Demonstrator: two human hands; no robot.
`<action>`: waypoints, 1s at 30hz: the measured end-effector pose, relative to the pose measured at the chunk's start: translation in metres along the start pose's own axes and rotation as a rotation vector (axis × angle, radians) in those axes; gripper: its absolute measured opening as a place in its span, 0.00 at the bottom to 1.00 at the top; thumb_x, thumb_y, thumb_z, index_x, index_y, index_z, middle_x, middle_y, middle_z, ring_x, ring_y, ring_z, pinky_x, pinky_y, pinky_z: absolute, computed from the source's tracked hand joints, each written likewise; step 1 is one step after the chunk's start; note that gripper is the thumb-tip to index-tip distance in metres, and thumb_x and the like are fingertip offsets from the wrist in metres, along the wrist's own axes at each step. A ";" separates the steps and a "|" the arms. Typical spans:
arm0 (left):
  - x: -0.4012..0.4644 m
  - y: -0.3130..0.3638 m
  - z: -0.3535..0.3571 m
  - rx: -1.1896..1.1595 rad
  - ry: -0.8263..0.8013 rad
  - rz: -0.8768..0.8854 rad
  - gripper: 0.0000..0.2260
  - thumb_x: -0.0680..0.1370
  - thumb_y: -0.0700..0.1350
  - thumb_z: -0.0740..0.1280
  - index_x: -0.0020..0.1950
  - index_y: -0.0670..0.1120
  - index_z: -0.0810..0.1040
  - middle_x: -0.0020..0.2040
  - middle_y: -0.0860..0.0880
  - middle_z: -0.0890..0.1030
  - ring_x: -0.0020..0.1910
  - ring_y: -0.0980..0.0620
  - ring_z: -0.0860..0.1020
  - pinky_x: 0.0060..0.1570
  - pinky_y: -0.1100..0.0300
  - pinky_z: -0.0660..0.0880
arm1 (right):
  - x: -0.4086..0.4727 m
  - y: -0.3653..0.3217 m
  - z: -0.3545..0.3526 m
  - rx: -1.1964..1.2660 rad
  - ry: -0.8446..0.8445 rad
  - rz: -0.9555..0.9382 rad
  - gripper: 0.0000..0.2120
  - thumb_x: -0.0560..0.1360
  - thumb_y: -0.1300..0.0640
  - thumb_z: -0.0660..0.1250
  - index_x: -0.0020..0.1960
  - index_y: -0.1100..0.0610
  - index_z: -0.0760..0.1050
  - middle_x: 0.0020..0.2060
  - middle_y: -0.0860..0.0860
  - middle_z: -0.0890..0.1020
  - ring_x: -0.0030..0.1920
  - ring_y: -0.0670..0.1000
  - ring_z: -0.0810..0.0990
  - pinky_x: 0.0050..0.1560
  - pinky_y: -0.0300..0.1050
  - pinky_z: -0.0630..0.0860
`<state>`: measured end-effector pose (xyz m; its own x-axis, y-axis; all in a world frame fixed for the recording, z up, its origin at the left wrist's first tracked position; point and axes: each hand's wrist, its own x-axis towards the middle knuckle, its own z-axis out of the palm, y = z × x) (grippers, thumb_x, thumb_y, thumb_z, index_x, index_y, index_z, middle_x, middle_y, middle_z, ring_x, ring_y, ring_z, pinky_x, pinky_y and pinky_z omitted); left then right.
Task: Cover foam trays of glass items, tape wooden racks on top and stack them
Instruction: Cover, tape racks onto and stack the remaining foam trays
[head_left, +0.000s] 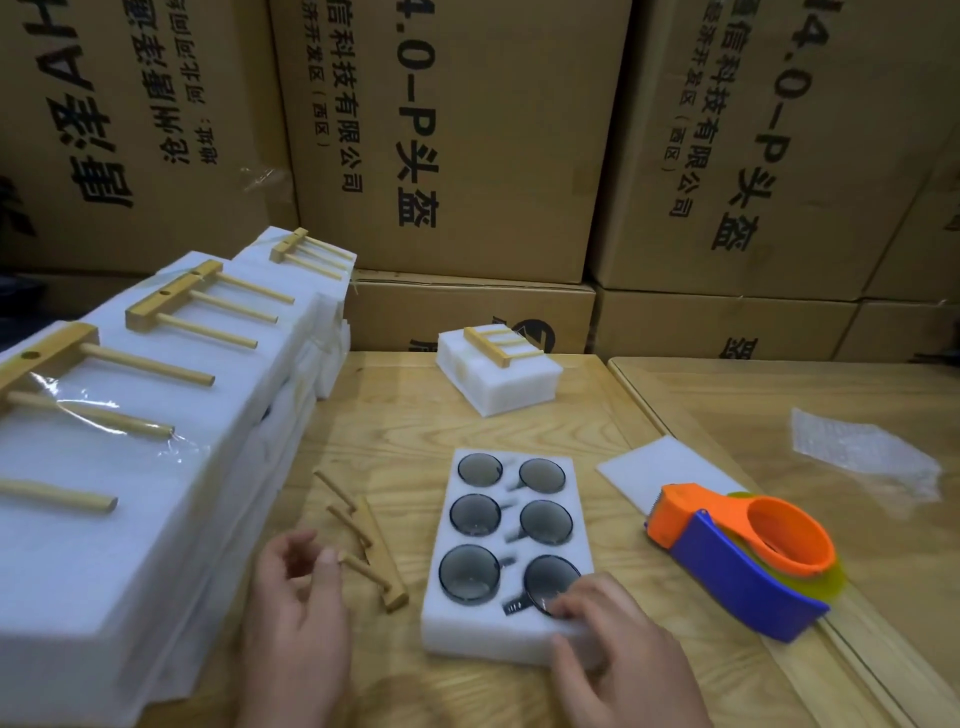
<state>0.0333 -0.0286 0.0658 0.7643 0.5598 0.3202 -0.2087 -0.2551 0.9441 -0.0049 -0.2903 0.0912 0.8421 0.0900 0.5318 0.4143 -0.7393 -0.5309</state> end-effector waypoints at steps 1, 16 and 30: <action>-0.014 0.006 -0.003 -0.027 0.023 0.046 0.13 0.72 0.56 0.67 0.55 0.58 0.73 0.47 0.54 0.80 0.46 0.53 0.78 0.50 0.63 0.72 | -0.006 -0.001 -0.005 -0.013 0.012 -0.014 0.07 0.67 0.45 0.66 0.43 0.43 0.79 0.45 0.36 0.77 0.33 0.39 0.77 0.33 0.36 0.76; -0.050 0.003 0.006 0.127 -0.193 -0.009 0.29 0.65 0.49 0.70 0.65 0.51 0.67 0.55 0.54 0.77 0.55 0.44 0.75 0.58 0.45 0.74 | 0.069 0.096 -0.095 -0.690 -0.224 0.620 0.32 0.70 0.32 0.67 0.69 0.46 0.68 0.60 0.46 0.78 0.63 0.53 0.77 0.70 0.58 0.65; -0.052 0.009 0.000 0.234 -0.513 0.355 0.24 0.71 0.62 0.63 0.68 0.71 0.69 0.66 0.68 0.71 0.64 0.63 0.73 0.62 0.64 0.68 | 0.003 0.095 -0.134 -0.800 -0.287 0.488 0.33 0.73 0.33 0.65 0.74 0.37 0.58 0.58 0.40 0.83 0.63 0.44 0.78 0.74 0.53 0.61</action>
<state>-0.0085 -0.0601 0.0579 0.8792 -0.0209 0.4760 -0.4072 -0.5517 0.7279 -0.0095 -0.4495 0.1313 0.9546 -0.2655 0.1353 -0.2694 -0.9630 0.0109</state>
